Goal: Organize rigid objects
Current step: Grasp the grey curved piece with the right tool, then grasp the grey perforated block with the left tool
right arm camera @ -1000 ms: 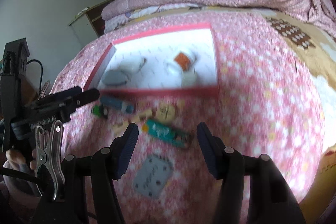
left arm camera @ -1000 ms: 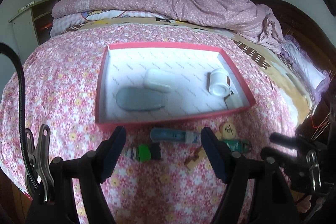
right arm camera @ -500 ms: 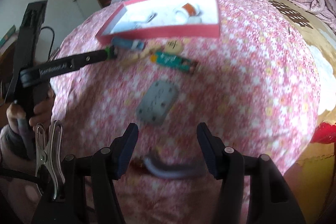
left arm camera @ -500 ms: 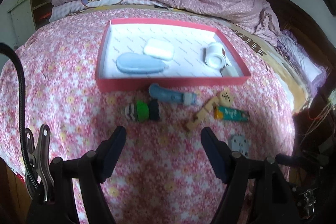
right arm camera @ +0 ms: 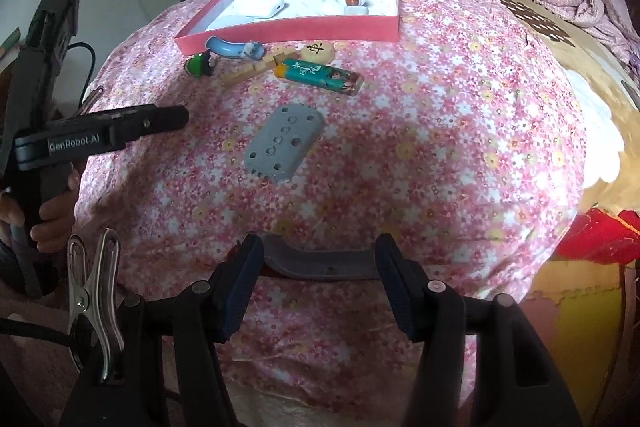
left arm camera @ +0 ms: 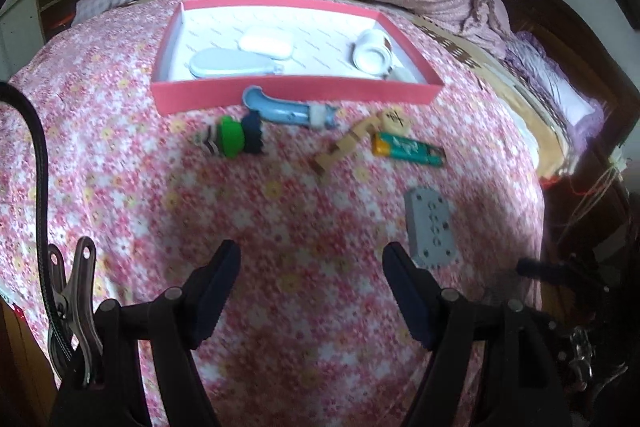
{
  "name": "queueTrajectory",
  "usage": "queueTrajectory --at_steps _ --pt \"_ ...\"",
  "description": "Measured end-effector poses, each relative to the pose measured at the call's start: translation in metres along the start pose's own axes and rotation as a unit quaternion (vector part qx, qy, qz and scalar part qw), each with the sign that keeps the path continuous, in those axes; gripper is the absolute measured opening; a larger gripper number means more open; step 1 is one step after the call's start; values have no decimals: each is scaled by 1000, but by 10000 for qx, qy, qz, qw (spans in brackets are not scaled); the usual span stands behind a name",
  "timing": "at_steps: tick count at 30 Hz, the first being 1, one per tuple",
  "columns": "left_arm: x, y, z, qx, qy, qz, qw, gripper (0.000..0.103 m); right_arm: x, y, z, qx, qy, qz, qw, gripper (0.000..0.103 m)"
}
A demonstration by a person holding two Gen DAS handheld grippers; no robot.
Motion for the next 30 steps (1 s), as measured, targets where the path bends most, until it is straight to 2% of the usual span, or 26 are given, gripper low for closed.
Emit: queueTrajectory --at_steps 6,8,10,15,18,23,26,30 --pt "-3 -9 7 -176 49 3 9998 77 2 -6 2 -113 -5 56 9999 60" --pt "-4 -10 7 -193 60 4 9998 77 -1 -8 3 -146 84 0 9999 63" --pt "-5 -11 7 -194 69 9 9998 77 -7 -9 3 -132 231 -99 9996 78" --pt "-5 -10 9 -196 68 -26 9998 77 -9 -5 1 -58 64 77 9999 80" --pt "-6 -9 9 -185 70 -31 9998 77 -10 -8 -1 -98 -66 301 9995 85" --pt "-9 -9 9 -187 124 0 9997 77 -8 -14 0 -52 -144 340 9993 86" --pt "-11 -10 9 -209 153 31 9997 77 -11 -17 1 58 -118 500 9987 86" --pt "-11 -15 8 -245 132 74 9996 77 -22 -15 0 103 59 355 9993 85"
Point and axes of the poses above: each gripper's, at about its wrist camera, not at the fingertips, and x roughly against the way its jaws point, y to its left, z to its underside, the point moved 3 cm from there along -x, roughly the way its jaws point, and after that the axes turned 13 degrees about y, right-handed, at the moved point
